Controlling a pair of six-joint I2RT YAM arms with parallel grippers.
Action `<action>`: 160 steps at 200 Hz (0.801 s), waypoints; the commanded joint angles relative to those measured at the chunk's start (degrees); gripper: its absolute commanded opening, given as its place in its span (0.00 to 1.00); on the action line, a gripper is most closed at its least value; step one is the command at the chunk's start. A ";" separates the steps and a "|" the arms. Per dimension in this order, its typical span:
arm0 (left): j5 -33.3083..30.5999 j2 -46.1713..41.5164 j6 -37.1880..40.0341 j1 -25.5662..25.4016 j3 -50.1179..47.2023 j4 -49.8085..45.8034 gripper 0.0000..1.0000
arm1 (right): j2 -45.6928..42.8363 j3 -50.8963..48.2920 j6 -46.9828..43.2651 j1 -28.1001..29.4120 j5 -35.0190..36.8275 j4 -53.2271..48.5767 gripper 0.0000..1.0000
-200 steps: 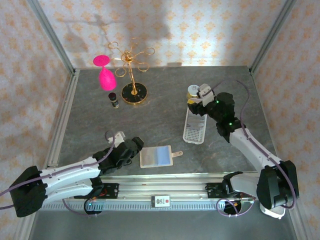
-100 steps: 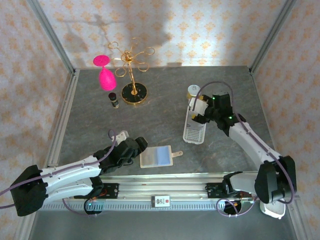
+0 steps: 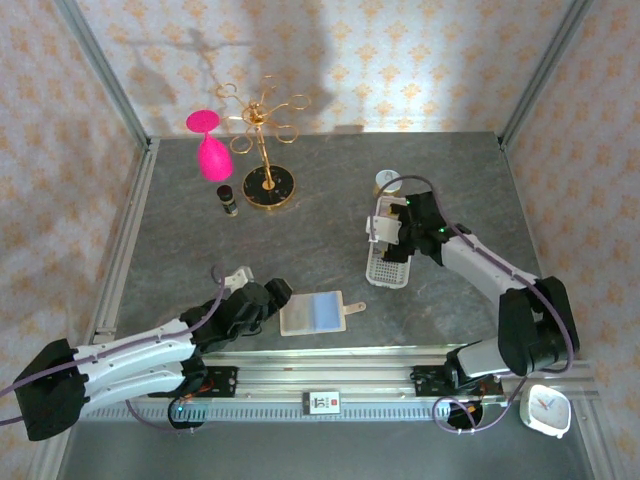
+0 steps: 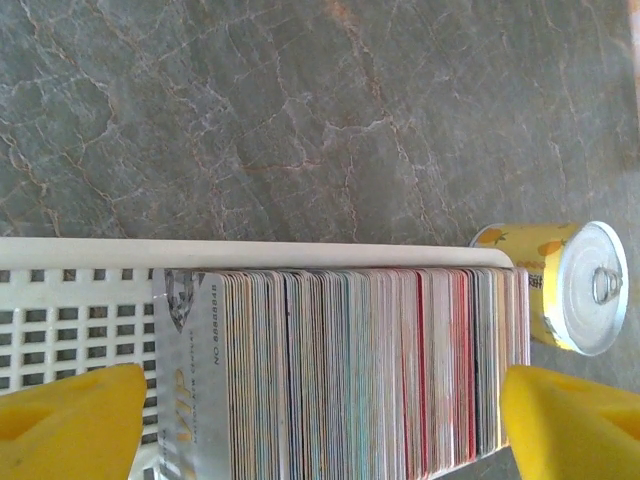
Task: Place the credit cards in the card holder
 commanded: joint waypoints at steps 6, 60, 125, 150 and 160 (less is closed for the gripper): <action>0.13 -0.75 -1.01 0.55 -1.76 2.37 0.79 | 2.73 -0.25 -1.87 0.92 3.23 3.34 0.91; 1.99 -1.45 -1.01 1.82 -4.40 5.16 0.79 | 7.04 -0.80 -2.82 1.68 8.54 7.51 0.90; 2.58 -4.00 -1.53 2.99 -6.43 5.41 0.78 | 7.74 -1.18 -3.08 2.77 11.56 9.23 0.85; 2.84 -4.43 -1.59 3.02 -6.89 5.76 0.77 | 6.99 -2.31 -4.30 2.71 12.50 9.47 0.83; 2.94 -4.83 -1.54 2.97 -7.20 6.05 0.77 | 6.88 -2.49 -4.49 2.74 12.60 9.29 0.80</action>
